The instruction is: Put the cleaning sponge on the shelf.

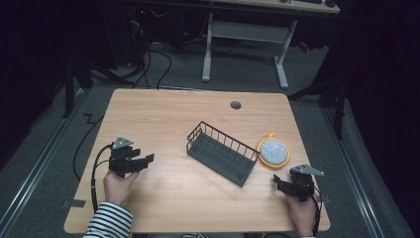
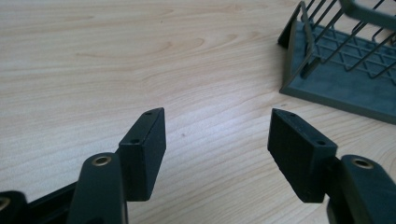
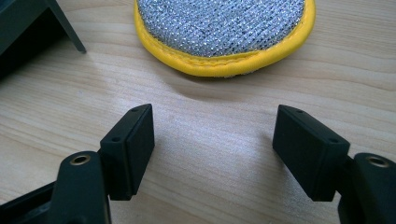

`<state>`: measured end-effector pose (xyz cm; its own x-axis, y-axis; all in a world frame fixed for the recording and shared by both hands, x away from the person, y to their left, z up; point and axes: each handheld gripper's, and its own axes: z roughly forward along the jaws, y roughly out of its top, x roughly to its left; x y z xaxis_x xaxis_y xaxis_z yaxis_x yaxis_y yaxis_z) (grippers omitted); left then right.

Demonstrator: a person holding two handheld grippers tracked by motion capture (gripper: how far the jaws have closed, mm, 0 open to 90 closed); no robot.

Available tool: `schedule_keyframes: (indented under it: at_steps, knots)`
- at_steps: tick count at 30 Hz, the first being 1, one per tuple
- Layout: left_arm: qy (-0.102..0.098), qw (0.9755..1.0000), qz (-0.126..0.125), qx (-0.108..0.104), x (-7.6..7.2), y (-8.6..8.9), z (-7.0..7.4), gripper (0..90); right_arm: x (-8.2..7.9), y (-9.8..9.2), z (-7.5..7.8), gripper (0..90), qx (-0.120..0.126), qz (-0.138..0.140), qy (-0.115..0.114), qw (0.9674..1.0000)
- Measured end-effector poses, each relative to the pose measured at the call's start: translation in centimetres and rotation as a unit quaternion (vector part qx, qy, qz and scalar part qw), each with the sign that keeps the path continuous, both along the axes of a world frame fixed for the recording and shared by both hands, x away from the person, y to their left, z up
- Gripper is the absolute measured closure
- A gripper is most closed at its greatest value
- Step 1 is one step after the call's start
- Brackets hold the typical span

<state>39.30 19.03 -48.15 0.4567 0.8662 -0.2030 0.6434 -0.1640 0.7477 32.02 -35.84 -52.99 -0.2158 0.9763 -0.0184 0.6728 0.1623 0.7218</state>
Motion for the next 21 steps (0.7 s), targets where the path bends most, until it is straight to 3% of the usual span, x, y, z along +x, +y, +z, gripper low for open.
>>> schedule_keyframes:
  at_steps: [11,15,17,18,21]
  knots:
    - [0.003,0.9987,0.028,0.043,0.0,-0.6,-3.2,37.3,0.0,0.0,0.0,29.7,0.000,0.003,0.000,1.0000]
    - [0.001,0.9982,0.031,0.051,0.1,-0.7,-3.6,37.3,0.0,0.0,0.0,29.7,0.000,0.003,0.000,1.0000]
    - [-0.002,0.9976,0.033,0.061,0.2,-0.9,-3.8,37.2,0.0,0.0,0.0,29.7,0.000,0.003,0.000,1.0000]
    - [-0.011,0.9961,0.033,0.081,0.3,-1.1,-4.0,37.2,0.0,0.0,0.0,29.7,0.000,0.003,0.000,1.0000]
    - [-0.011,0.9953,0.032,0.091,0.4,-1.3,-4.3,36.8,0.0,0.1,0.0,29.7,0.000,0.003,0.000,1.0000]
